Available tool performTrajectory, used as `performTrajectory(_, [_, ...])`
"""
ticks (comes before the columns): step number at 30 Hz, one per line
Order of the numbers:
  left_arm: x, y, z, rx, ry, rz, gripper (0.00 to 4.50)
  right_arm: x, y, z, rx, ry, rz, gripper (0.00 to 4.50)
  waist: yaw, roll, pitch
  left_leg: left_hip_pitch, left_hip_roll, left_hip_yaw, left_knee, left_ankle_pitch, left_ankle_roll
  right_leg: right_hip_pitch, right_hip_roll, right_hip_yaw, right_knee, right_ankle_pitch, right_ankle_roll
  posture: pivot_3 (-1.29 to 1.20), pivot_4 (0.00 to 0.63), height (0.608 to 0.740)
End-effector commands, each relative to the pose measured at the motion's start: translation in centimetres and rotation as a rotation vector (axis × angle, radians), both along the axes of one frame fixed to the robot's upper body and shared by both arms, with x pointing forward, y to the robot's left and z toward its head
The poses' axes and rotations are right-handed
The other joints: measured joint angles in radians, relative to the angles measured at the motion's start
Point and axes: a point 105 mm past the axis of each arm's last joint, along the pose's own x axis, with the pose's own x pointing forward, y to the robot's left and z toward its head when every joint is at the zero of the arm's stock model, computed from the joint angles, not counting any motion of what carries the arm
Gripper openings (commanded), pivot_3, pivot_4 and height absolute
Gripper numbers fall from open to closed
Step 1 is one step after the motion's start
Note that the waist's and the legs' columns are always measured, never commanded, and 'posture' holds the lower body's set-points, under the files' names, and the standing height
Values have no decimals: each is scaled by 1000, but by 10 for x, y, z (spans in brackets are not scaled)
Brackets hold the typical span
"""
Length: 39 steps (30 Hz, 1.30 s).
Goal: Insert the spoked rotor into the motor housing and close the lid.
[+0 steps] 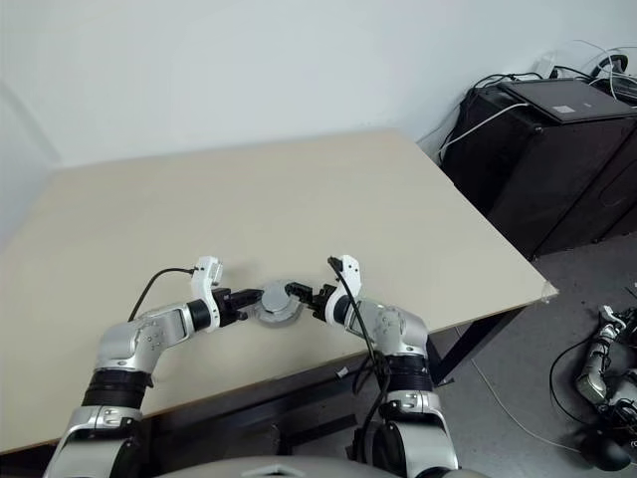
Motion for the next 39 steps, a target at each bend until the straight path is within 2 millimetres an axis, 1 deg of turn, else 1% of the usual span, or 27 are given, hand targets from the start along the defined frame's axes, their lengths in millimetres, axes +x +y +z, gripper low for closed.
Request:
performTrajectory(1, [-4,-7,-4,12,14,-22,0,-4,25,8,67,-3,37,4469,-1,0,0,0,0,0,0,0,0,0,0,0,0,0,0,0,0,740])
performTrajectory(4, [-4,-6,-4,14,14,-21,0,-7,27,6,77,14,50,4469,-3,0,0,0,0,0,0,0,0,0,0,0,0,0,0,0,0,740])
performTrajectory(8, [-5,-6,-4,16,14,-20,0,-10,31,7,133,45,62,4469,-4,0,0,0,0,-1,0,0,0,0,0,0,0,0,0,0,0,740])
performTrajectory(15, [-5,-6,-4,18,12,-17,0,-17,40,24,326,93,86,4469,-4,0,0,0,0,-2,0,0,0,0,0,0,0,0,0,0,0,740])
performTrajectory(18, [-5,-6,-4,19,13,-15,0,-19,42,27,372,116,92,4469,-6,0,0,0,0,-2,0,0,0,0,0,0,0,0,0,0,0,740])
performTrajectory(22, [-6,-5,-5,20,14,-14,0,-15,44,29,428,138,50,4469,-7,0,0,0,0,-2,0,0,0,0,1,0,1,0,0,0,0,740])
performTrajectory(24, [-6,-6,-5,20,13,-14,0,-11,44,13,364,196,-11,4469,-9,0,-1,0,0,-2,0,0,0,0,1,0,1,0,0,0,0,740])
performTrajectory(26, [-7,-6,-5,22,13,-14,0,-12,46,0,302,235,-37,4469,-12,0,-2,0,0,-2,0,0,0,1,1,0,1,0,0,0,0,740])
performTrajectory(28, [-7,-6,-5,24,13,-13,0,-14,47,-7,269,262,-51,4469,-14,0,-4,3,0,-2,0,0,0,2,1,0,1,0,0,0,0,740])
performTrajectory(30, [-7,-5,-5,26,12,-10,0,-17,50,-7,271,267,-42,4469,-14,0,-4,8,0,-3,0,0,0,3,1,0,0,0,0,0,0,740])
performTrajectory(32, [-7,-4,-6,27,13,-8,0,-20,54,1,307,252,3,4469,-13,0,-4,13,0,-3,0,0,0,7,-1,0,0,0,0,0,0,740])
performTrajectory(35, [-8,-4,-6,31,15,-7,0,-28,63,21,394,202,109,4469,-13,0,-4,13,0,-3,0,-1,-2,7,-1,1,0,0,1,0,0,740])
performTrajectory(37, [-8,-4,-6,31,15,-6,0,-34,66,35,454,170,168,4469,-13,1,-3,11,0,-4,0,0,-1,5,-1,1,1,0,1,0,0,740])
performTrajectory(39, [-8,-4,-6,30,14,-6,0,-36,67,38,468,163,189,4469,-13,1,-3,8,0,-4,0,0,0,3,0,1,1,0,0,0,0,740])
